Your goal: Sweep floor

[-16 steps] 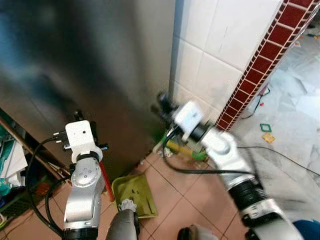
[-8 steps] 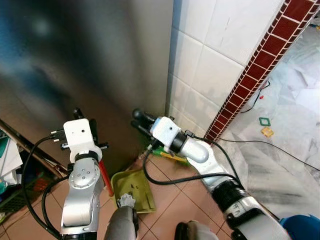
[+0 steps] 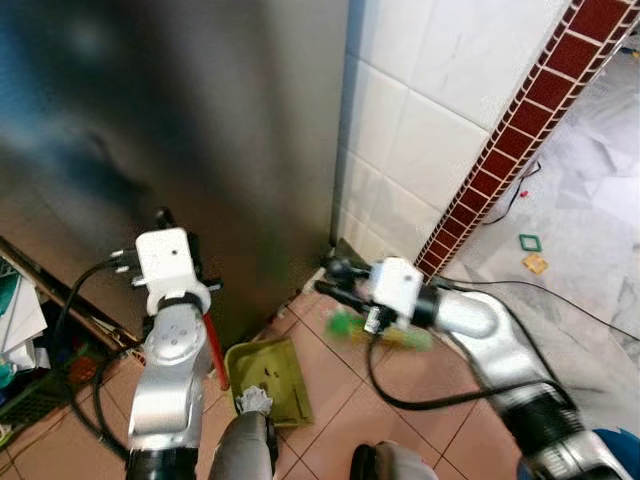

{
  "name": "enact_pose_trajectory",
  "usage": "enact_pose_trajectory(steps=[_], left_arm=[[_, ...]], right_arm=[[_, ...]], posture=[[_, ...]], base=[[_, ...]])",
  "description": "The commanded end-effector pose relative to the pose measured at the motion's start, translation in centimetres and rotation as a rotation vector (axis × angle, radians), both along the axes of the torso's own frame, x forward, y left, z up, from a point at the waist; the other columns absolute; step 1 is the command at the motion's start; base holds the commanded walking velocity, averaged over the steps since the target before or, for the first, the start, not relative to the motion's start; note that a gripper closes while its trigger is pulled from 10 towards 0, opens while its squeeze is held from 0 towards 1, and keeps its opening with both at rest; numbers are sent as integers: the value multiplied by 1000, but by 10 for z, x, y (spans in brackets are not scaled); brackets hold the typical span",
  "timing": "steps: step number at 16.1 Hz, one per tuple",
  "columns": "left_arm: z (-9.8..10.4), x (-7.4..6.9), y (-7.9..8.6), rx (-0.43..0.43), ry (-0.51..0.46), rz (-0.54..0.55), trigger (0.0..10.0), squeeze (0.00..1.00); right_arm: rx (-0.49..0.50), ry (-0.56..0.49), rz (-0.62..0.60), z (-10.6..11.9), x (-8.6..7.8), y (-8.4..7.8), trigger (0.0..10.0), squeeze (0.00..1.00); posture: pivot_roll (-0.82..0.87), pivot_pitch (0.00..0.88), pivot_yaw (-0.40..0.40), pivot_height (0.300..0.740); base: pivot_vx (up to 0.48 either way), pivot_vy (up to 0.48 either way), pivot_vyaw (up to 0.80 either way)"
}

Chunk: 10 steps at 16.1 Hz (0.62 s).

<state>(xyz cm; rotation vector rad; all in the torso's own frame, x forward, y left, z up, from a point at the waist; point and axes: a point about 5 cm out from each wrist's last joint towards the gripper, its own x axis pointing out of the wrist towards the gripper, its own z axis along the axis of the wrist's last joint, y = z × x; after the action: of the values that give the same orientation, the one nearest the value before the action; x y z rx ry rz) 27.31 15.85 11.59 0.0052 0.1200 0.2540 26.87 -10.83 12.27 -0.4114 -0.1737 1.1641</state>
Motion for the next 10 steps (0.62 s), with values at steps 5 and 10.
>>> enact_pose_trajectory(steps=[5,10], left_arm=[[-10,13,-6,-2,30,-53,10000,0],[-28,24,-23,-41,91,-171,10000,0]], right_arm=[[167,127,25,32,-9,3,10000,0],[416,105,-237,61,13,9,10000,0]], posture=[[-26,80,29,740],[-54,45,49,740]], base=[[0,0,0],[0,0,0]])
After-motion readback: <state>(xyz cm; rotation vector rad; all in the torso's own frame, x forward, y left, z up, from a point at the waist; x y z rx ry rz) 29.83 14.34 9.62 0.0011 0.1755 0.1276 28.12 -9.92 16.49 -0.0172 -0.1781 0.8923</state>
